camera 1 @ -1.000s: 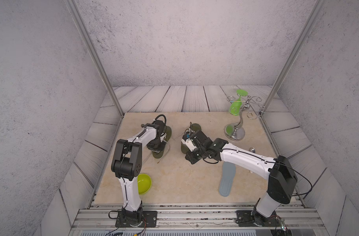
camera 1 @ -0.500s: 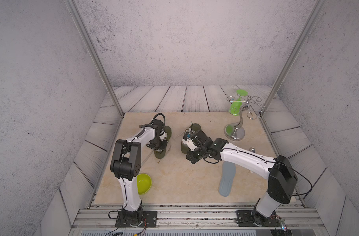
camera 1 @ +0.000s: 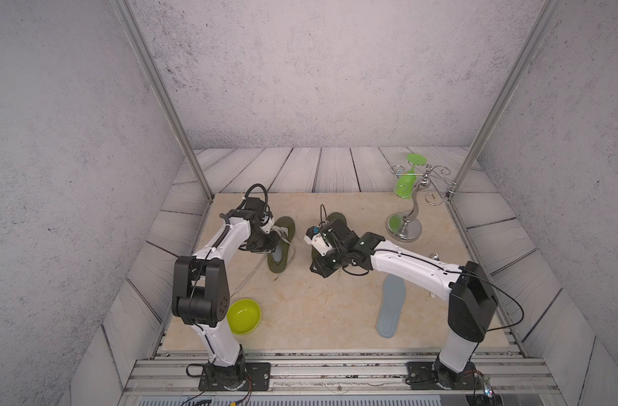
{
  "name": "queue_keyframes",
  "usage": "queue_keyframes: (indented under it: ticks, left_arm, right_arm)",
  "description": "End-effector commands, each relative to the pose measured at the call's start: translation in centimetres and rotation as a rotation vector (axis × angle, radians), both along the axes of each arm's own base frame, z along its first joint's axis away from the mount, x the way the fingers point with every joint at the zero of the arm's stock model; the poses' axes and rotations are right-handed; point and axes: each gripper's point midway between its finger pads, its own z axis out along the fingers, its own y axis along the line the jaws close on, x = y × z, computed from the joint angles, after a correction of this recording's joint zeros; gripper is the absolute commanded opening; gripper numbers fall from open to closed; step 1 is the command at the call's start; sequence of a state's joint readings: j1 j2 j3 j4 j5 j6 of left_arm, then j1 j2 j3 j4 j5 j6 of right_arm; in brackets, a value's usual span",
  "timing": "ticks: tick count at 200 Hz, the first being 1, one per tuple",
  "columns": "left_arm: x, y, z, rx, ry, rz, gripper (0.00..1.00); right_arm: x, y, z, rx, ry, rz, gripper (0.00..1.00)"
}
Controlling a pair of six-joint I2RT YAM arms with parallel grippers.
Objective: Insert the insole into the shoe
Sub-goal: Adjust the insole in the shoe.
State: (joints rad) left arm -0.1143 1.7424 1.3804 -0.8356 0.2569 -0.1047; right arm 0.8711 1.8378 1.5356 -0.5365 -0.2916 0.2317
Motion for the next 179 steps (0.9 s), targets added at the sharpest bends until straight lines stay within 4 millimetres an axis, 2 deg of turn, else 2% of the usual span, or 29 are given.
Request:
queue_keyframes:
  ticks: [1,32,78,135,179]
  left_arm:
    - [-1.8,3.0,0.8,-0.009,0.031,0.131,0.17]
    - [-3.0,4.9,1.7,-0.044,0.024,0.201,0.17]
    - [-4.2,4.3,1.1,-0.113,0.051,0.223,0.18]
    - [-5.7,4.0,-0.3,-0.142,0.089,0.251,0.18]
    - [-6.6,4.0,-1.1,-0.153,0.106,0.277,0.18]
  right_arm:
    - [0.1,2.9,-1.5,0.016,0.063,0.114,0.30]
    - [1.3,6.4,-2.6,0.043,0.124,0.175,0.38]
    - [2.9,10.3,-4.4,0.080,0.169,0.212,0.50]
    - [5.1,13.1,-7.8,0.096,0.191,0.199,0.59]
    - [6.1,13.6,-10.0,0.086,0.191,0.162,0.66]
